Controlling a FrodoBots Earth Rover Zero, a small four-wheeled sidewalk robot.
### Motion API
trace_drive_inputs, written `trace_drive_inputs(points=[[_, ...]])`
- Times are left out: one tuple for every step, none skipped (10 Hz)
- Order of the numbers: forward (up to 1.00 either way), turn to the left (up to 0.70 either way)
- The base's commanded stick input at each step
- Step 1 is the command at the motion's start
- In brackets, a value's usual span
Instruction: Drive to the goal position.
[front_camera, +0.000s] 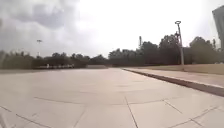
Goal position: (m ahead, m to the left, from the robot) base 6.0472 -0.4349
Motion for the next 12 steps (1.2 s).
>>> trace_drive_inputs(points=[[1.0, 0.0], [1.0, 0.0], [1.0, 0.0], [1.0, 0.0], [1.0, 0.0], [1.0, 0.0], [1.0, 0.0], [1.0, 0.0], [1.0, 0.0], [1.0, 0.0], [1.0, 0.0], [1.0, 0.0]])
